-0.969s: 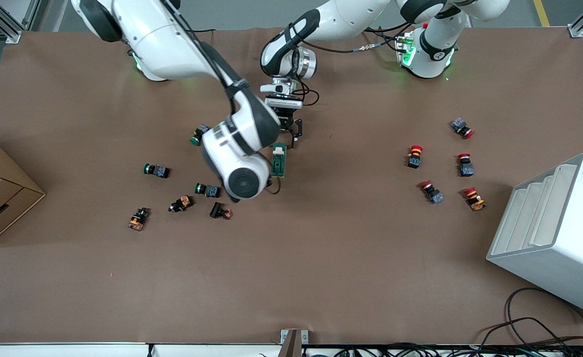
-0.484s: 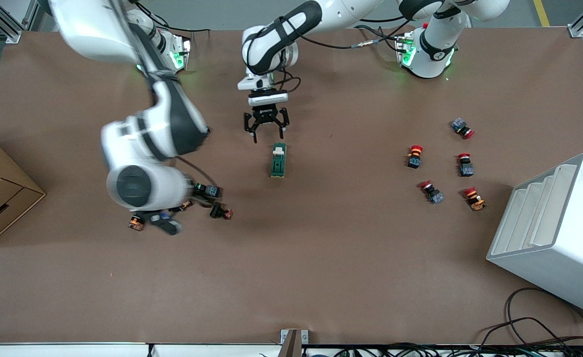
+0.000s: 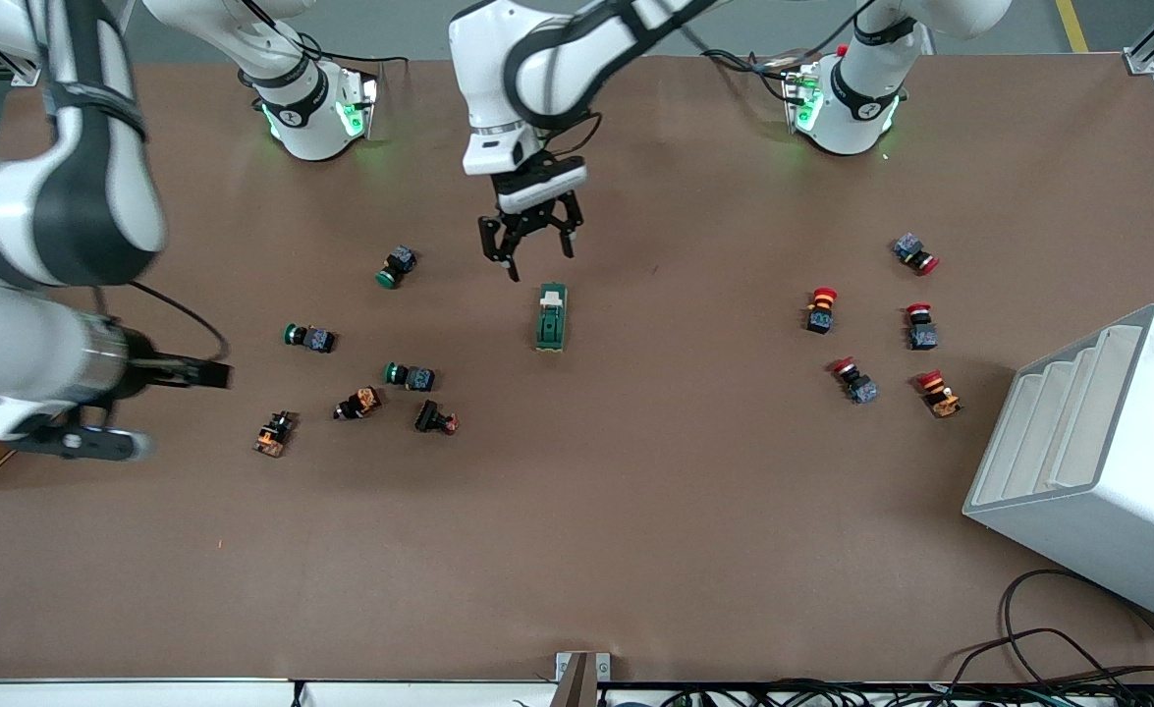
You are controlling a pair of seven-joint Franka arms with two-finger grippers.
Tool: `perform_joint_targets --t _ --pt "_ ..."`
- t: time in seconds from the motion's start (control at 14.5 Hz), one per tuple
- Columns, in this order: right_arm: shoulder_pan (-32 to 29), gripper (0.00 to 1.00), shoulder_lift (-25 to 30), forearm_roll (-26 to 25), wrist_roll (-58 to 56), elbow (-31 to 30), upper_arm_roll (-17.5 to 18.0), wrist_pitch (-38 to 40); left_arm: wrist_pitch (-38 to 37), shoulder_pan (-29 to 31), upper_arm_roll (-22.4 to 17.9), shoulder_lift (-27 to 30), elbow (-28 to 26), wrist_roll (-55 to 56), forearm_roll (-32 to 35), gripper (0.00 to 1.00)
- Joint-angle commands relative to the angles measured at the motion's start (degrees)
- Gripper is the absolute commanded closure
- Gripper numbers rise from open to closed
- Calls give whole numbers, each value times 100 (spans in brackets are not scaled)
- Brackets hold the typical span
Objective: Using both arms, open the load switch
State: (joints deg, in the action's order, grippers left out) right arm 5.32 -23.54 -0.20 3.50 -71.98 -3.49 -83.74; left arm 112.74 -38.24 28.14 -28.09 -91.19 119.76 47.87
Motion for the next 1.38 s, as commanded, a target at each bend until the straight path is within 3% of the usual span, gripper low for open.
perform_joint_targets --t 0.0,0.35,0.55,0.69,0.9,1.31 --pt "-478 0 472 -147 -806 -272 129 216 20 780 25 759 -197 -1030 -1127 1" --pt "-690 0 570 -243 -1045 78 120 446 -620 2318 8 1482 -40 -3524 -2552 0" --pt "-743 0 579 -226 -1053 150 138 446 -1165 3030 7 1534 189 -4555 -2668 0" --pt "-699 0 588 -183 -983 158 181 489 -1192 3514 -53 1885 119 -5598 -3105 0" --pt "-717 0 937 -112 -983 141 191 876 -1745 3762 -527 2114 172 -6867 -3424 0" --pt "-655 0 2063 -121 -826 -921 191 1000 -2203 3718 -2223 2694 128 -10240 -4530 0"
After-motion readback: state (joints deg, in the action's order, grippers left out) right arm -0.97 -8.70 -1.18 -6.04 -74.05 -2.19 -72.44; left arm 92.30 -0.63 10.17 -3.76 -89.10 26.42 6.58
